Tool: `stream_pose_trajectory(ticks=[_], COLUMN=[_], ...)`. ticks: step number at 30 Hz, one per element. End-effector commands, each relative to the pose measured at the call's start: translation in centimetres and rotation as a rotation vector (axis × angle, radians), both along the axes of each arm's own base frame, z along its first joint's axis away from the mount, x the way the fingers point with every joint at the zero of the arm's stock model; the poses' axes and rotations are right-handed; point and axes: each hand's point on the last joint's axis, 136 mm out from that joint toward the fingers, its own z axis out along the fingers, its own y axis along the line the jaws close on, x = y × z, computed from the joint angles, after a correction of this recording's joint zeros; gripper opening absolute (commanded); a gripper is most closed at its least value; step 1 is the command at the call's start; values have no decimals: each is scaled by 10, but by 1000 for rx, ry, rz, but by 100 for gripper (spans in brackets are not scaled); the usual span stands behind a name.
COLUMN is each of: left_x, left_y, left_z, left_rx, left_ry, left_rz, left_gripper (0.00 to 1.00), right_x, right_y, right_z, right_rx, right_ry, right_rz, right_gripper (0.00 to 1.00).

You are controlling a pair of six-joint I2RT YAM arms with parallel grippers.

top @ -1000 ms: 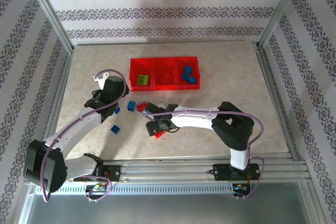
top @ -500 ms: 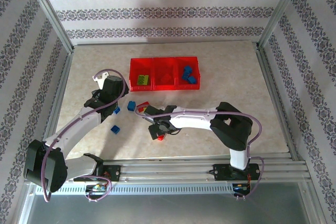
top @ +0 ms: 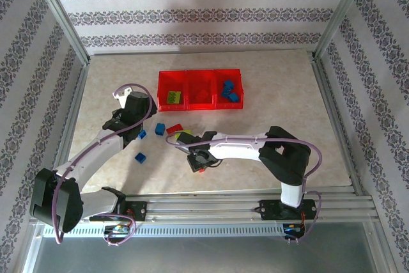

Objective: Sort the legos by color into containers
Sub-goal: Pick up the lego from the bottom-center of the table, then place the lego in the container.

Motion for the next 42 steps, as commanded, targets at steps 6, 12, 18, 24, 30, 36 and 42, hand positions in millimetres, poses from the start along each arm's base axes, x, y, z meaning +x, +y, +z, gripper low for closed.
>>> stream_pose_trajectory(ticks=[6, 12, 18, 24, 30, 36, 42], left_x=[5, 2, -4, -13, -24, -33, -36], left_y=[5, 7, 11, 14, 19, 24, 25], left_z=[4, 7, 12, 11, 12, 13, 15], left_rx=[-27, -25, -22, -26, -12, -16, -12], left_ry=[-27, -27, -38, -37, -24, -38, -35], left_rz=[24, 27, 31, 31, 38, 49, 42], left_gripper=[100, 100, 100, 100, 100, 100, 100], right_x=[-8, 3, 41, 107, 167, 218, 263], right_y=[-2, -2, -12, -20, -24, -19, -12], right_z=[11, 29, 67, 117, 154, 165, 159], right_rx=[18, 27, 72, 126, 141, 182, 174], right_ry=[3, -55, -179, -341, -460, -496, -542], right_rz=[28, 39, 15, -17, -32, -65, -68], right_gripper=[28, 14, 12, 13, 15, 15, 15])
